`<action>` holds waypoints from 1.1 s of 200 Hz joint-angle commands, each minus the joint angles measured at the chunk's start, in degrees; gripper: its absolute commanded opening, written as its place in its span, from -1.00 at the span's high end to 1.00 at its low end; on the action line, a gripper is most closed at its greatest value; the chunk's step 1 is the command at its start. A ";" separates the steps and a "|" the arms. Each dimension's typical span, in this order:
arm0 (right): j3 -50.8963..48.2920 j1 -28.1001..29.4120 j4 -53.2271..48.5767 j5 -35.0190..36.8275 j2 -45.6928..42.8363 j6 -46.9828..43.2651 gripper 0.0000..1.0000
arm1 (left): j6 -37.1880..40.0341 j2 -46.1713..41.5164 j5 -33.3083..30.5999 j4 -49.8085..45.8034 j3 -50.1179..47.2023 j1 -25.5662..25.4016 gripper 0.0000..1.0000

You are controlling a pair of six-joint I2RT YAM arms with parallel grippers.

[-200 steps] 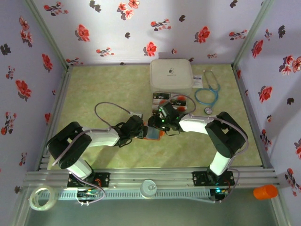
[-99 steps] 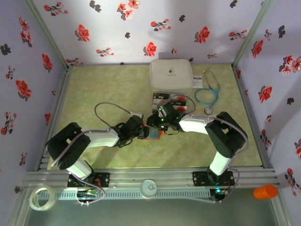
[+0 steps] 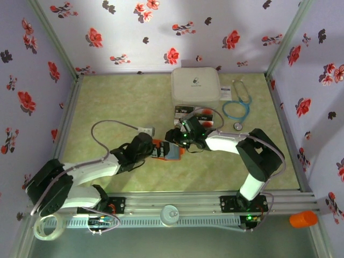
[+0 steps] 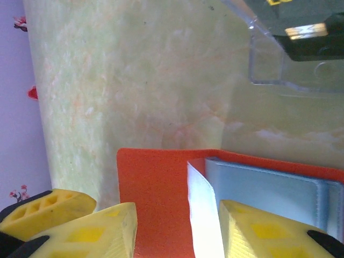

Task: Put the credit cards into the card holder
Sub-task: Flip over the card slot in the card holder.

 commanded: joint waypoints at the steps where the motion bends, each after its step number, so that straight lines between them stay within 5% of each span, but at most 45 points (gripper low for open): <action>1: 1.07 1.75 0.67 -0.59 -1.23 1.47 0.07 | -2.42 -3.17 -2.00 -2.70 -1.81 2.28 -1.00; 95: 8.90 7.67 1.76 0.56 7.52 3.28 -0.11 | -3.61 -15.77 0.83 -8.89 -6.31 15.21 -1.00; 152: 8.64 7.68 6.31 -1.00 12.34 4.92 -0.11 | -4.03 -15.88 1.52 -9.31 -7.78 16.25 -0.99; 220: 7.37 6.55 4.88 -1.31 8.27 3.22 -0.10 | -3.93 -13.56 2.61 -8.49 -8.64 16.52 -1.00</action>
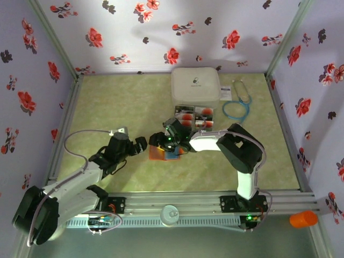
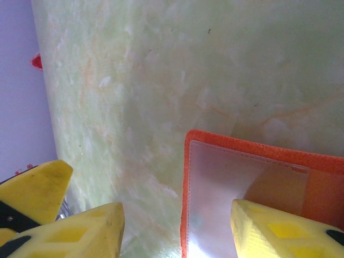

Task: Put the credit cards into the card holder
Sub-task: Flip over the card slot in the card holder.

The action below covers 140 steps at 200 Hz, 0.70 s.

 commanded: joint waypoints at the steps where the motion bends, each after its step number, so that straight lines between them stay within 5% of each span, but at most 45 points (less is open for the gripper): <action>1: -0.79 -0.75 -0.61 -0.49 -3.32 -0.93 -0.10 | -0.37 0.88 0.69 0.10 -0.68 0.48 -1.00; 72: -6.47 -2.90 0.99 -0.66 -6.18 -1.04 0.09 | 0.61 4.40 2.89 1.05 0.43 0.60 -0.99; 92: -6.99 -2.91 1.76 -1.00 -6.02 -0.90 0.27 | 0.98 5.45 3.26 1.32 0.89 0.56 -1.00; 123: -6.71 -3.12 0.64 -0.84 -5.34 -1.42 0.83 | 1.73 6.76 3.91 1.67 1.92 0.60 -0.99; 140: -5.56 -3.09 -1.20 -0.65 -4.36 -2.24 0.91 | 2.50 7.69 4.47 1.60 2.77 0.60 -1.00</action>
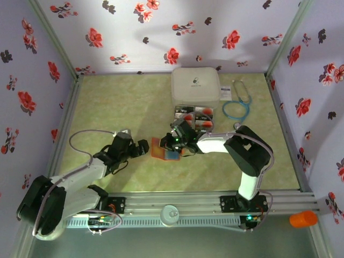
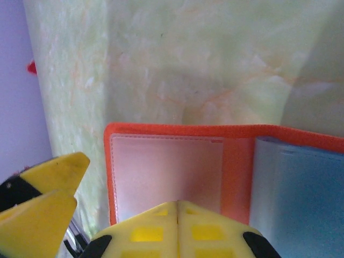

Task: Put the credit cards into the card holder
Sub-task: Flip over the card slot in the card holder.

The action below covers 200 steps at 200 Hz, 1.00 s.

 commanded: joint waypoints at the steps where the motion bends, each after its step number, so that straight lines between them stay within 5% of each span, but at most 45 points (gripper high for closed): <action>1: 1.00 -0.42 -1.71 -0.11 0.53 -1.49 0.91 | 2.24 1.31 1.25 0.70 2.45 0.40 -1.00; 85: 2.08 -0.53 -2.15 -0.36 4.05 -2.07 0.91 | 6.56 10.00 4.90 -1.82 7.67 -0.39 -1.00; 153: 0.39 -0.77 -0.74 -0.50 0.81 -1.34 0.88 | 8.67 16.19 1.35 -4.39 9.55 -3.01 -1.00; 175: 0.23 -1.86 -3.31 0.26 -3.85 -3.17 0.76 | 8.73 16.76 0.08 -4.87 9.43 -3.53 -1.00; 200: 2.73 -4.62 -13.55 2.15 -9.46 -9.78 0.34 | 8.72 17.00 -0.54 -4.89 9.22 -3.72 -1.00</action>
